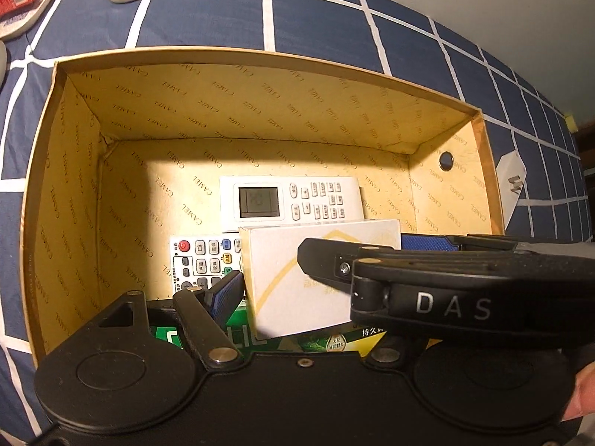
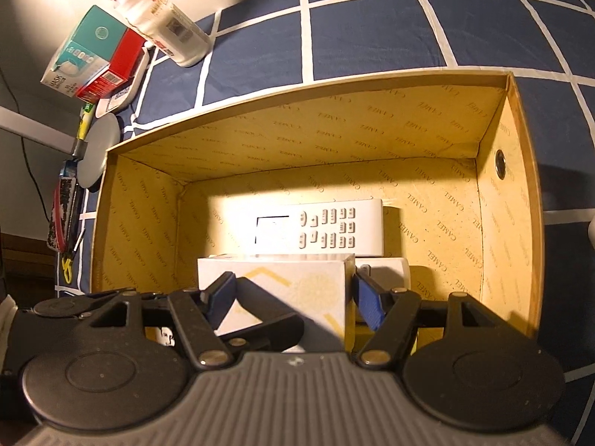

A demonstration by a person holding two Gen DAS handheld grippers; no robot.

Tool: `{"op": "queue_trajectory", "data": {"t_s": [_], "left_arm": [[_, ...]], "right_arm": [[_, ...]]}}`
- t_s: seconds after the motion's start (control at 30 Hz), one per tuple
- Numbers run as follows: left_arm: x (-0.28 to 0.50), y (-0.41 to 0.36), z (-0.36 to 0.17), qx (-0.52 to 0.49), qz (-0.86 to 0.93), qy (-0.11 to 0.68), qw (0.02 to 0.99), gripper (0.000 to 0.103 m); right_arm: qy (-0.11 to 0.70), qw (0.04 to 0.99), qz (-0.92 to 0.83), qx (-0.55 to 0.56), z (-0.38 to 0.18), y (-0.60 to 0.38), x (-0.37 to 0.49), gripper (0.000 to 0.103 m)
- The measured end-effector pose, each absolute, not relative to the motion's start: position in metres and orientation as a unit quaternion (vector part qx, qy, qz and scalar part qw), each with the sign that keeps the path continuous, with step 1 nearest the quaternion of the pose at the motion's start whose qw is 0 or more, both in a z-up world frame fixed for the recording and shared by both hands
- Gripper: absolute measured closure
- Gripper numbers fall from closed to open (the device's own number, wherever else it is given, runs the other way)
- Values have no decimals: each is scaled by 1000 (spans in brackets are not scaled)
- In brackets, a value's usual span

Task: Organize objects
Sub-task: 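Lower the white card into the box beside the remotes and open both grippers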

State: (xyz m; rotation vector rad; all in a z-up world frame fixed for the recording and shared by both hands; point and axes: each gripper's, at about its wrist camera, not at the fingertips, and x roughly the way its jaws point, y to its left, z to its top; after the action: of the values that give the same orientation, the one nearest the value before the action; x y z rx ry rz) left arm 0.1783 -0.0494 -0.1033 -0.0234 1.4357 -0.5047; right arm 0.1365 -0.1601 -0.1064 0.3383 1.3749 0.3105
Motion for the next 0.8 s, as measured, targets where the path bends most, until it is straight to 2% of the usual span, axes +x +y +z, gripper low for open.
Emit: {"op": "queue_trajectory", "data": {"t_s": [0.8], "left_arm": [[182, -51, -105, -9, -225, 660, 717, 32]], "right_arm": [[638, 745, 124, 149, -114, -165, 142, 36]]}}
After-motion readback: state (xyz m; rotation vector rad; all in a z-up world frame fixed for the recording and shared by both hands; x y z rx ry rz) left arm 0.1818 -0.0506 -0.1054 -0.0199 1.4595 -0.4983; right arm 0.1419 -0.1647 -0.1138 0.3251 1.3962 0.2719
